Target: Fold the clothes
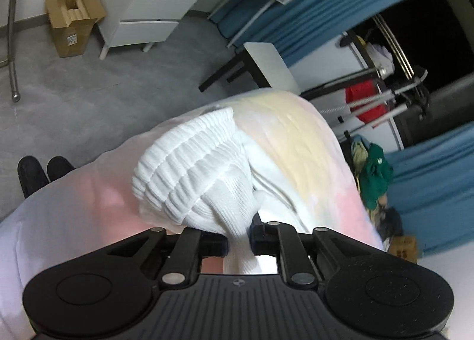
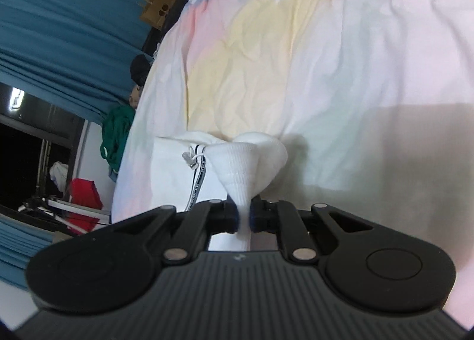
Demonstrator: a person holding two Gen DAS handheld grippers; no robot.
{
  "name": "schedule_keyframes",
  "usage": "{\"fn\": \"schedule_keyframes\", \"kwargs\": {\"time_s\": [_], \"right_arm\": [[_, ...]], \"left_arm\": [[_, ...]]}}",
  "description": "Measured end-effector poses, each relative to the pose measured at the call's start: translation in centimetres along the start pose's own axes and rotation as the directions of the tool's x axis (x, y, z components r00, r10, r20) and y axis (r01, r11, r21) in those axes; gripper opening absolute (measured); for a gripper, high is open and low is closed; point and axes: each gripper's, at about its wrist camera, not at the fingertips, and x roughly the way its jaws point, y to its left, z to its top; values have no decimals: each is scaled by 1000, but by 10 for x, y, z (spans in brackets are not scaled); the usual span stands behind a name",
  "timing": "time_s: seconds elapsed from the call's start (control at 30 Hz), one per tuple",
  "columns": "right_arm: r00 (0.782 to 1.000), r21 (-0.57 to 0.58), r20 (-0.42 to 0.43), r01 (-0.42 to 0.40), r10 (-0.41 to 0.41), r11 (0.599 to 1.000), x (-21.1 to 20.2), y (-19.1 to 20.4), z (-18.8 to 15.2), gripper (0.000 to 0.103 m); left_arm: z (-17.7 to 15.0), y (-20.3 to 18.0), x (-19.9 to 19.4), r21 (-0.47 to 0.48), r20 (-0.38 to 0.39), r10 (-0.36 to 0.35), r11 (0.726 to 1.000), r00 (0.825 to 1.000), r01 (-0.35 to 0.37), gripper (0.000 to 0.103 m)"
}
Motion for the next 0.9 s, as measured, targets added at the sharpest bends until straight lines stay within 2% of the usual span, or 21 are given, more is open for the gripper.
{"fn": "schedule_keyframes", "kwargs": {"time_s": [0.07,0.17,0.23,0.3,0.37,0.47,0.57,0.7,0.8,0.9], "right_arm": [[1000,-7,-2,5,-5,1000,3,-2,-1,10],[1000,-22,-16,5,-5,1000,5,-4,1,10],[1000,-47,-17,3,-4,999,6,-3,2,10],[1000,-60,-19,6,-7,998,5,-2,4,10],[1000,-58,-19,5,-6,998,6,-1,4,10],[1000,-75,-17,4,-6,997,6,1,5,10],[1000,-113,-16,7,-9,994,6,2,4,10],[1000,-125,-19,2,-5,992,6,1,6,10],[1000,-128,-21,0,-3,992,7,-2,6,10],[1000,-128,-19,-2,-1,992,7,-1,5,10]], "left_arm": [[-8,-3,-2,58,1,1,998,1000,-1,22],[-22,-16,-10,172,13,33,984,999,-34,39],[-34,-25,-24,267,32,61,961,998,-67,58],[-54,-38,-39,355,63,96,928,993,-112,63],[-73,-52,-59,442,102,113,885,988,-147,64],[-105,-80,-83,538,144,86,829,986,-150,66],[-132,-114,-85,590,144,36,799,989,-116,69],[-168,-165,-68,656,134,-35,752,990,-62,69],[-199,-205,-41,695,141,-69,717,988,-49,69],[-231,-239,-6,728,109,-99,686,989,-12,69]]}}
